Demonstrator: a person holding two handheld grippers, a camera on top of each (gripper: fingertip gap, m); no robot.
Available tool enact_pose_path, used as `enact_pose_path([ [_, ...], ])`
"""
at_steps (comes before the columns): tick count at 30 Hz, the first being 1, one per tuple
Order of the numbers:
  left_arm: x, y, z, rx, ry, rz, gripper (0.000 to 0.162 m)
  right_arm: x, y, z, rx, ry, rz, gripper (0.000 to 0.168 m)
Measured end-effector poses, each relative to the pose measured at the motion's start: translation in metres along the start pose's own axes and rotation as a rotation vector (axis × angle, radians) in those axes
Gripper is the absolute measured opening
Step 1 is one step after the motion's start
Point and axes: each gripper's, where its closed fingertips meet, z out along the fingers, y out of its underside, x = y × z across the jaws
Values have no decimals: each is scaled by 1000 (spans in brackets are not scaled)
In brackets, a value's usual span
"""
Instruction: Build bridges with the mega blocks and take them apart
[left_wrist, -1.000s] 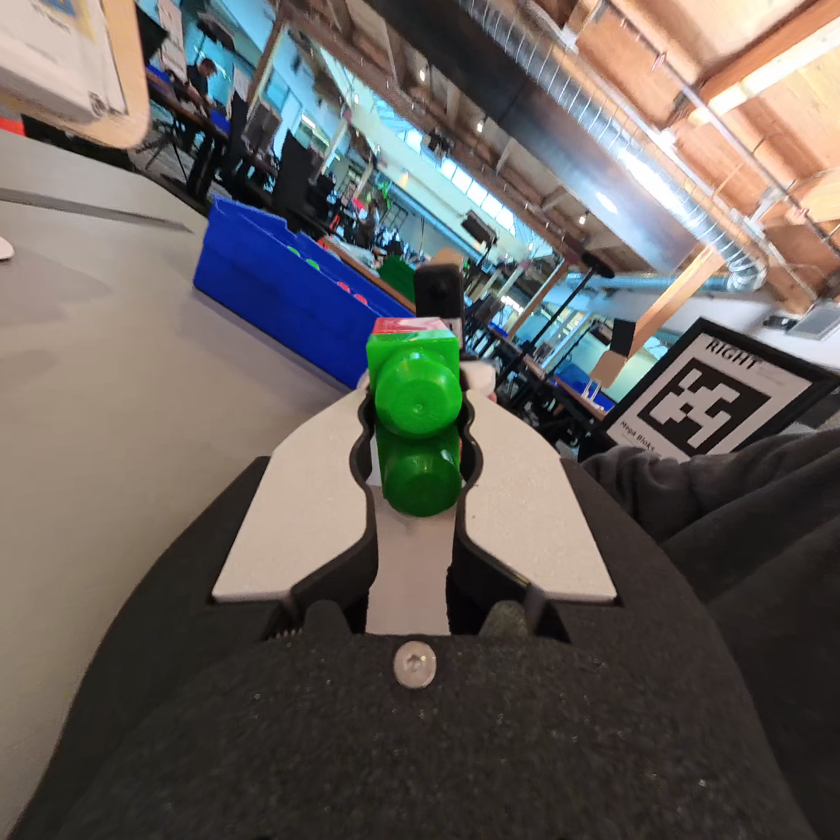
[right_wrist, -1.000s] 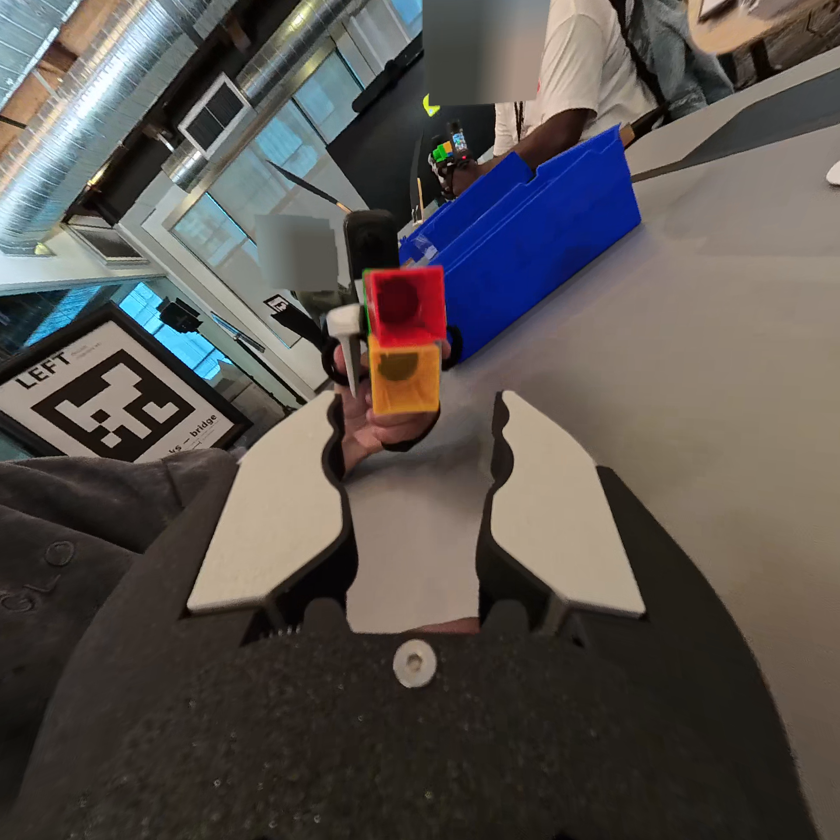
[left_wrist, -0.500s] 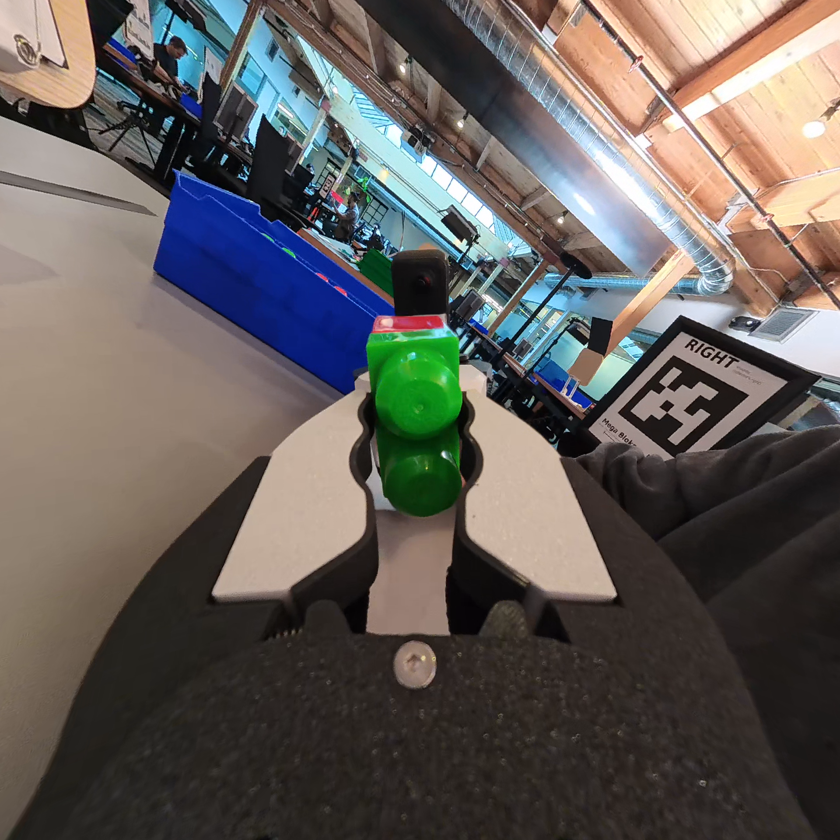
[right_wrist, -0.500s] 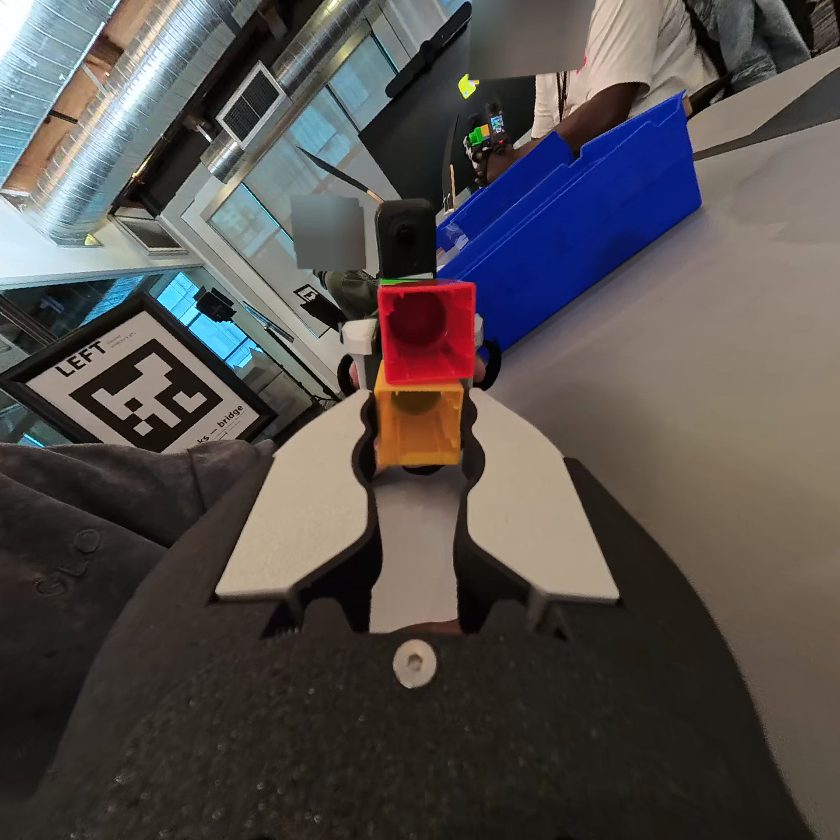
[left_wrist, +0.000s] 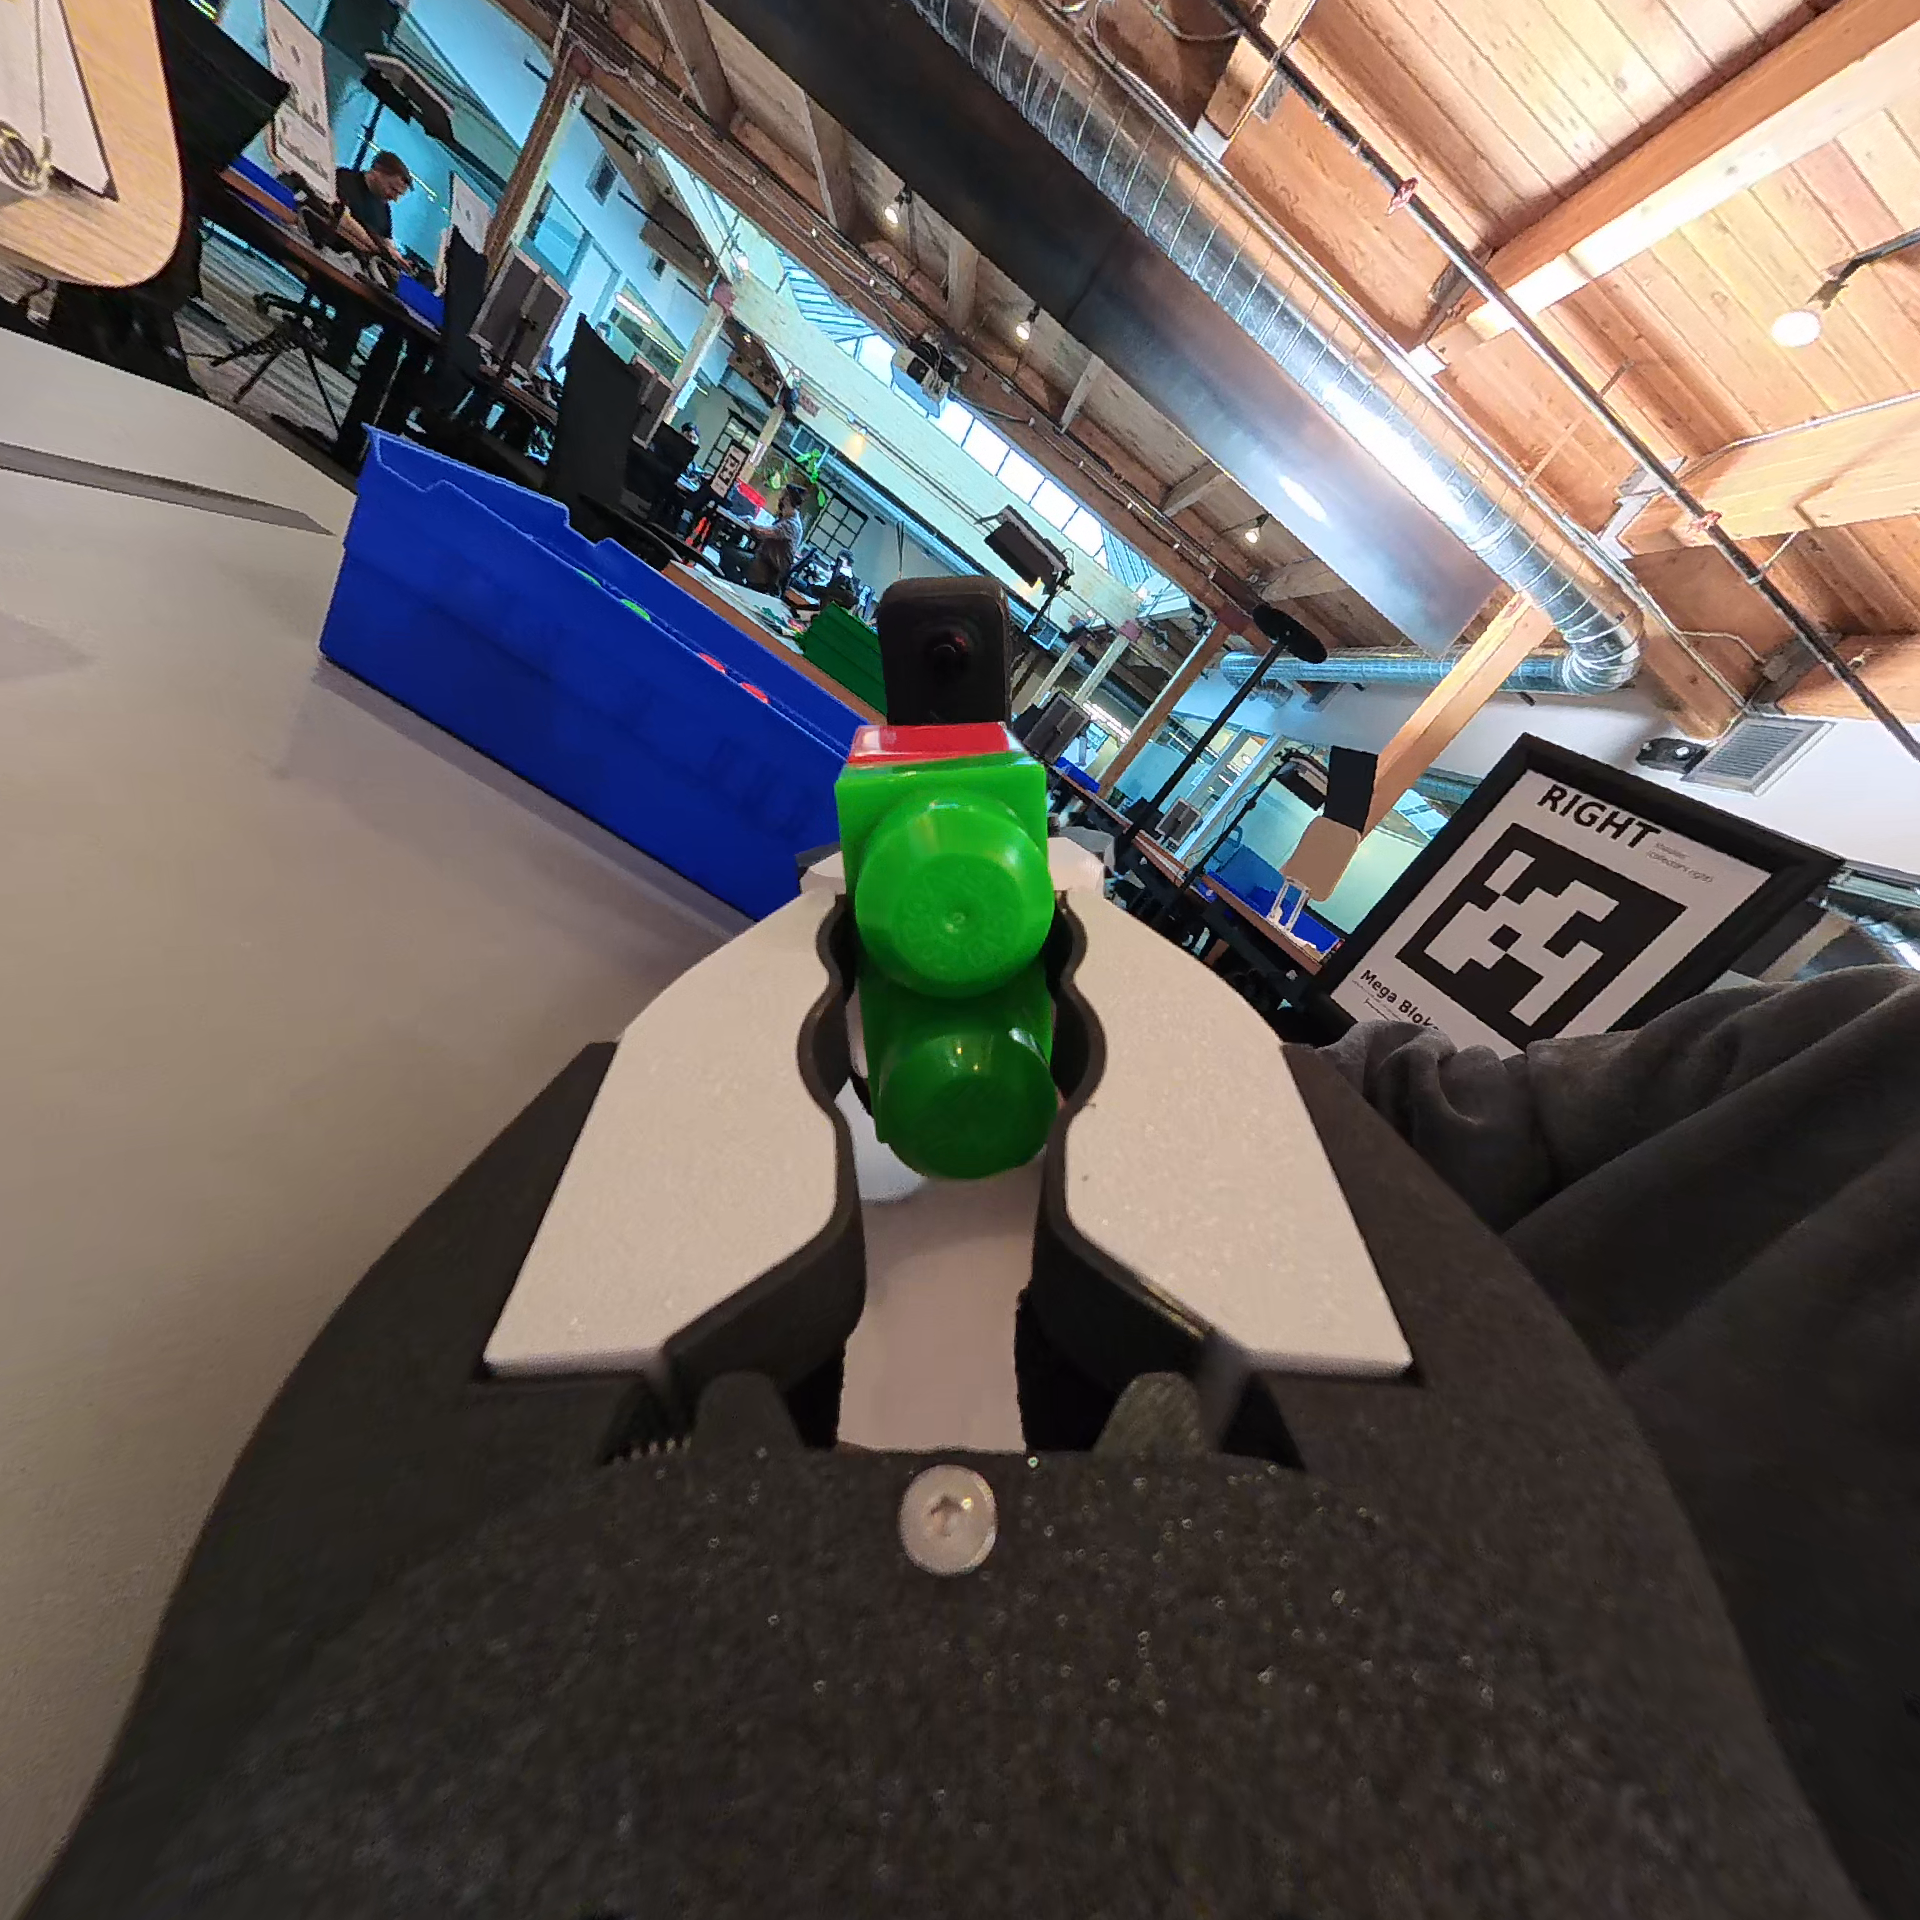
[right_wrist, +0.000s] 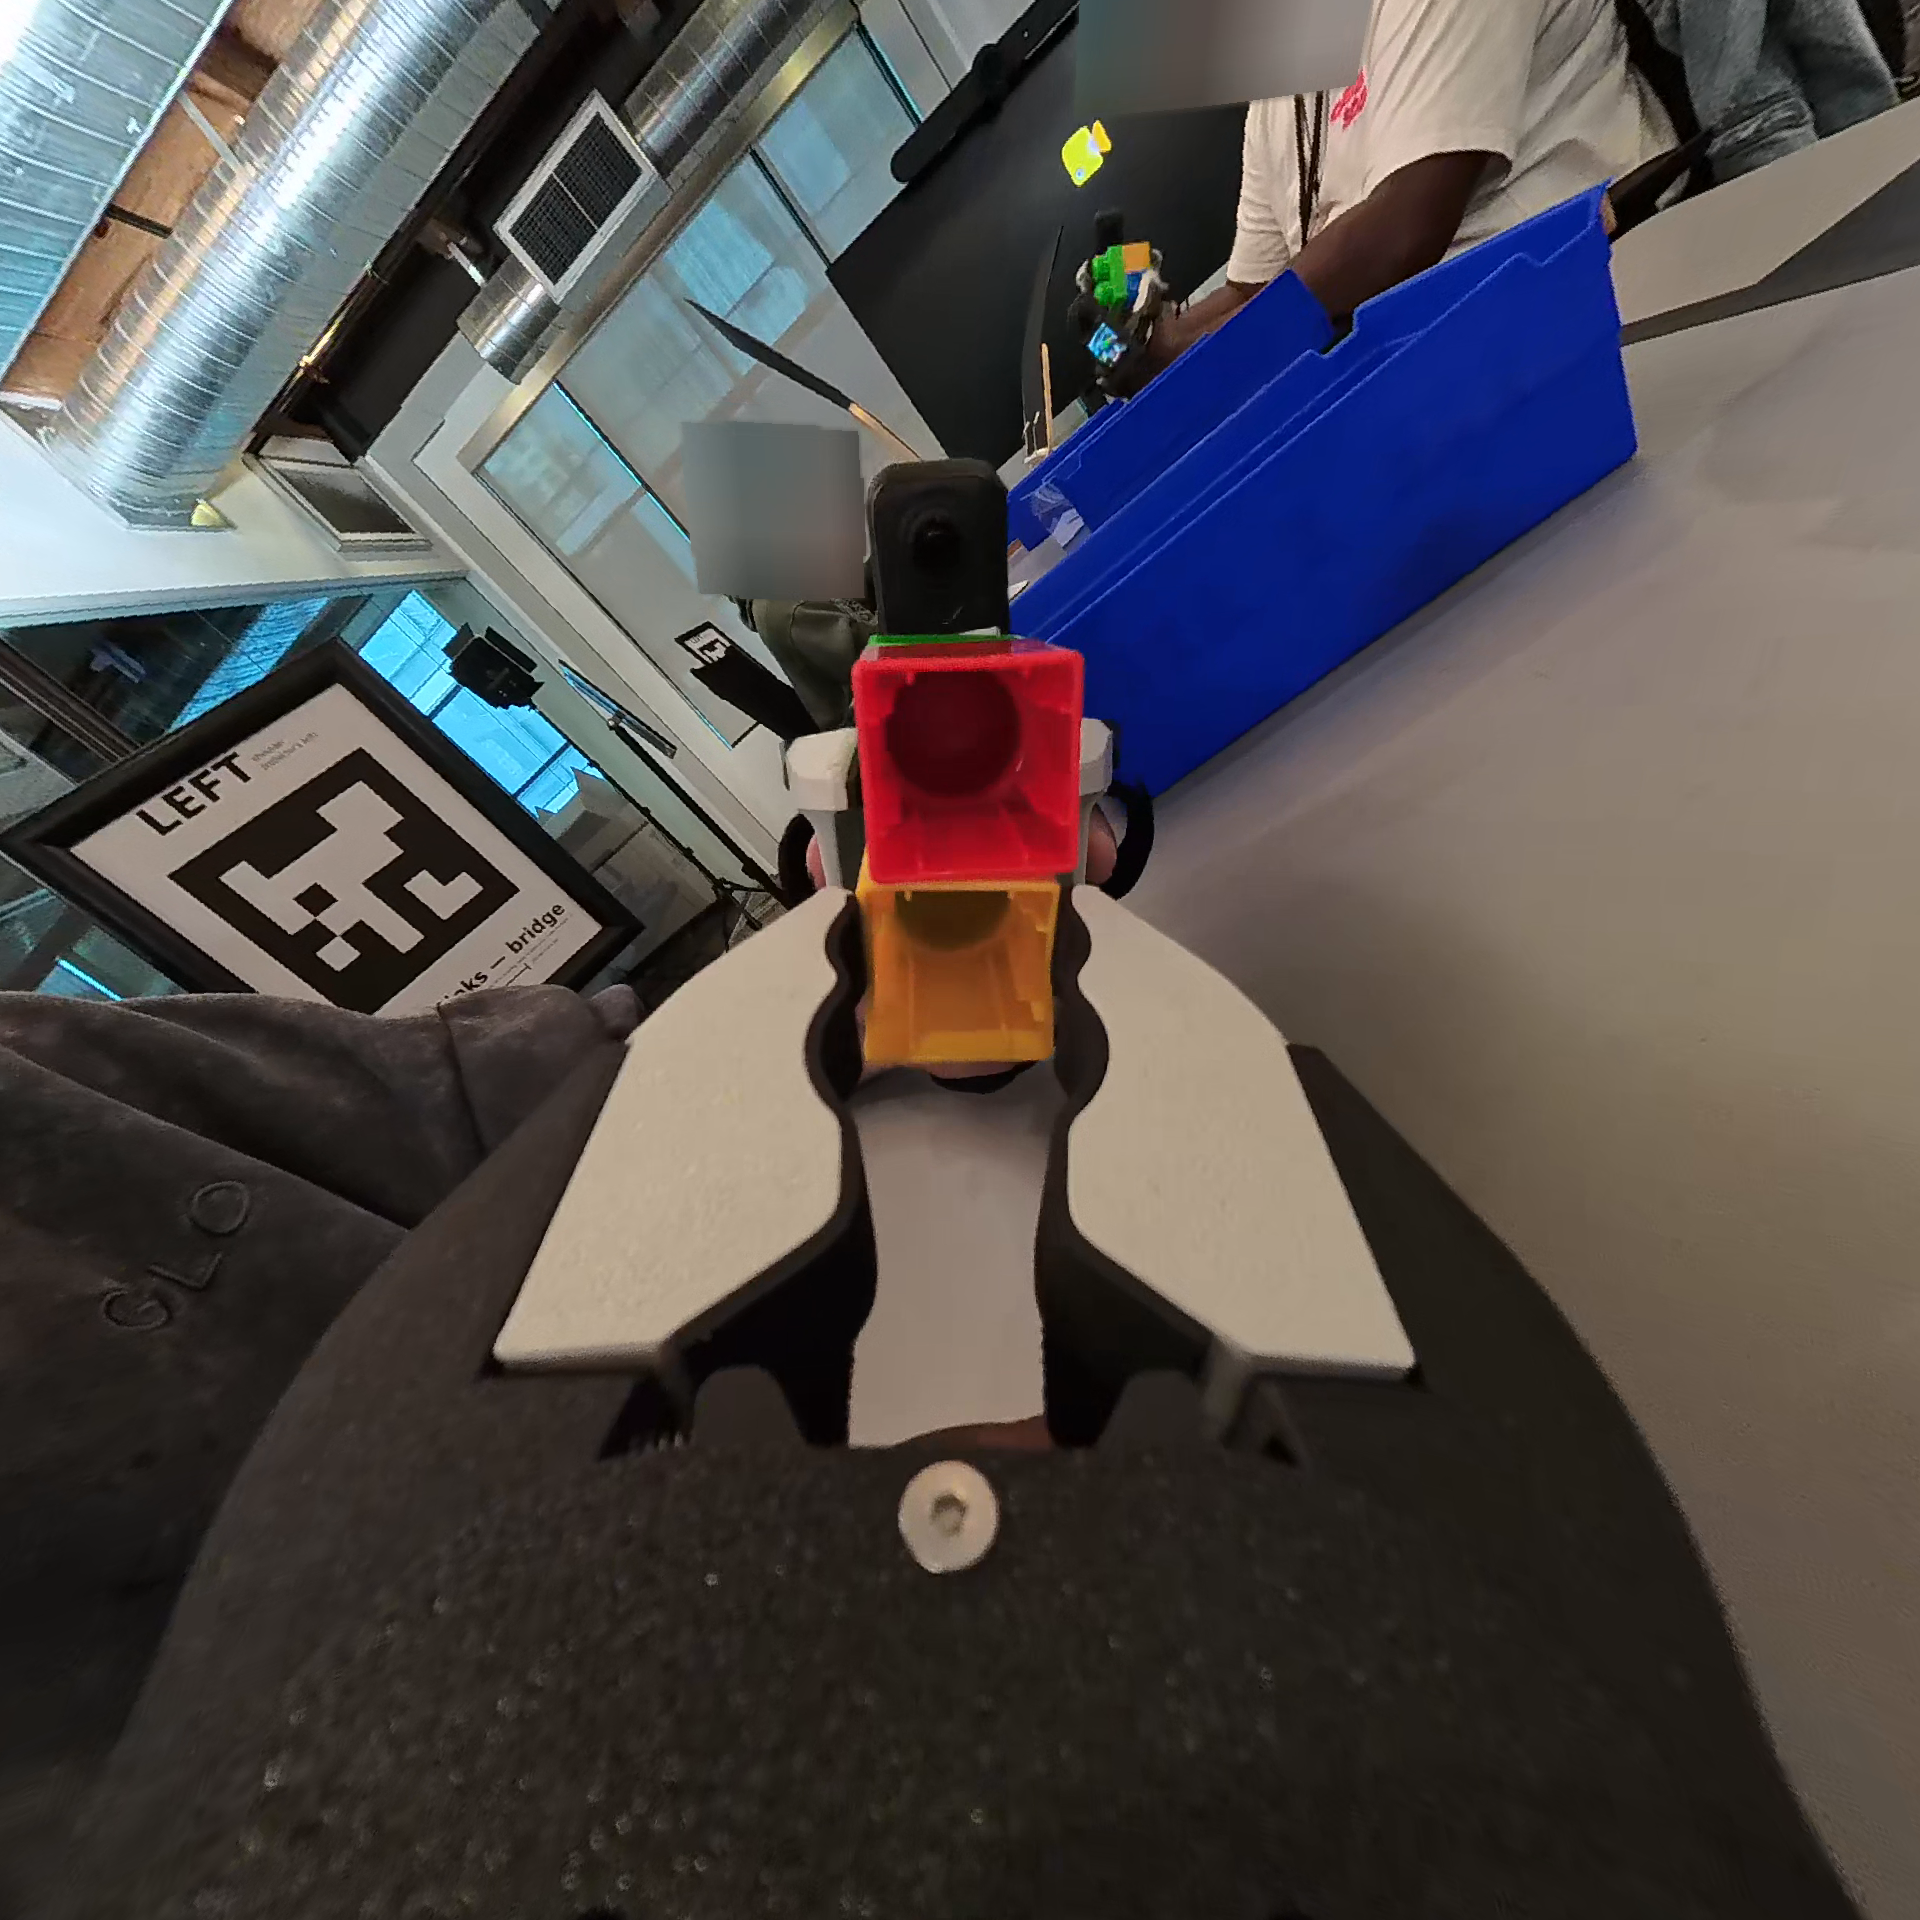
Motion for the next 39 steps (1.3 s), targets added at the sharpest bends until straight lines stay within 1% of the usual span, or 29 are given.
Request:
enact_pose_path([
  [8,0,-3,0,-13,12,-1,35,0,0,1,28,14,-25,36],
  [10,1,-1,0,-37,15,4,35,2,-9,-5,64,14,-31,49],
  [11,0,-1,0,-38,12,1,35,1,-17,-10,97,14,-44,48],
  [12,0,-1,0,-34,15,-5,35,2,-24,-14,121,24,-50,42],
  [14,0,0,2,-33,15,-9,35,1,-25,-15,109,12,-43,34],
  [15,1,2,3,-40,16,-7,35,1,-23,-13,100,13,-40,33],
  [23,-1,3,3,-42,5,-1,35,2,-23,-12,107,37,-36,32],
  [27,-1,-1,1,-18,6,-5,35,3,-18,-8,112,29,-14,32],
  [30,-1,-6,-1,10,7,-12,35,4,-17,-5,147,12,31,32],
  [33,-1,-4,-2,-3,5,-9,35,4,-17,-5,137,16,23,32],
  [35,1,-1,-1,-37,15,4,35,1,-13,-7,98,15,9,33],
  [36,2,1,-1,-64,21,17,35,2,-10,-10,68,31,-14,35],
  [39,5,10,-5,-142,28,62,35,2,-3,-28,-27,90,-84,52],
])
